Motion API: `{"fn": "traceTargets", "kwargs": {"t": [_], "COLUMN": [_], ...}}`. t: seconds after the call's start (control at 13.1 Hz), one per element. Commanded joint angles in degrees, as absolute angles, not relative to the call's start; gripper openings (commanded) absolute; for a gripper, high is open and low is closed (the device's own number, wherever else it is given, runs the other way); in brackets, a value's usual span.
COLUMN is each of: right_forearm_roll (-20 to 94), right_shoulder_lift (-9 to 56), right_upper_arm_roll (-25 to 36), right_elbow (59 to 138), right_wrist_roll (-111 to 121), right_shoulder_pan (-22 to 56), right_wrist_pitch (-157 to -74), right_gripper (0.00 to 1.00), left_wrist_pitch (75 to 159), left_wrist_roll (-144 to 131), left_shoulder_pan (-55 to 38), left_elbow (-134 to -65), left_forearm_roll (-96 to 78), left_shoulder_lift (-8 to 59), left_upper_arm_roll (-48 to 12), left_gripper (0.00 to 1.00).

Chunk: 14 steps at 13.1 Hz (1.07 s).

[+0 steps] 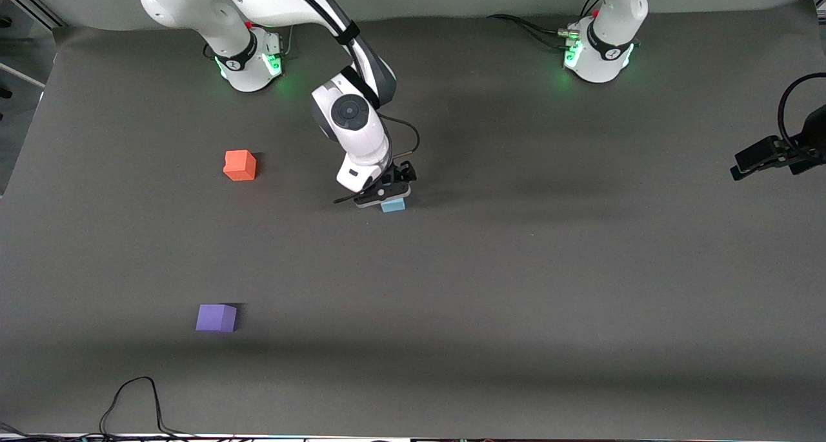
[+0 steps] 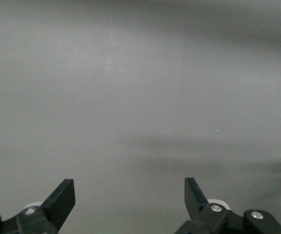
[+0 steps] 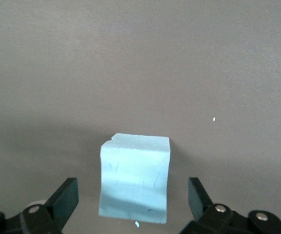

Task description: Place blue block between orange and purple blocks

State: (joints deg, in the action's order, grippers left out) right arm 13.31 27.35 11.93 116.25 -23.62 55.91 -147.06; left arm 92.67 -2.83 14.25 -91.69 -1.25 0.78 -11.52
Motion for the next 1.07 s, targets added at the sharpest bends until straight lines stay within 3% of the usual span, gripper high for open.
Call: {"fn": "traceTargets", "kwargs": {"t": [0.0,0.08,0.23,0.46,0.99], "right_forearm_roll": [14.5,14.4,14.5,14.4,14.4], "right_shoulder_lift": [29.0,29.1,29.9,30.2,31.0], "right_upper_arm_roll": [12.5,12.5,12.5,12.5,12.5], "right_elbow": [115.7,115.7,115.7,115.7,115.7], "right_wrist_roll": [-24.3,-24.3,-24.4,-24.4,-24.6], "right_shoulder_pan": [56.6,56.6,56.6,56.6,56.3], "right_wrist_pitch": [-149.3,-149.6,-150.0,-150.4,-150.3], "right_gripper": [1.0,1.0,1.0,0.96,0.37], "left_wrist_pitch": [91.8,91.7,91.7,91.0,90.8], "left_wrist_roll": [-1.7,-1.7,-1.7,-1.7,-1.7], "left_shoulder_pan": [14.1,13.5,2.9,0.9,0.4], "left_elbow": [-91.8,-91.7,-91.8,-91.8,-92.3], "left_forearm_roll": [-1.1,-1.0,-1.1,-1.0,-1.0], "left_shoulder_lift": [-0.4,-0.4,-1.0,-1.6,-2.2], "left_upper_arm_roll": [-11.3,-11.0,-0.2,0.8,-1.1], "left_gripper": [1.0,1.0,1.0,1.0,1.0]}}
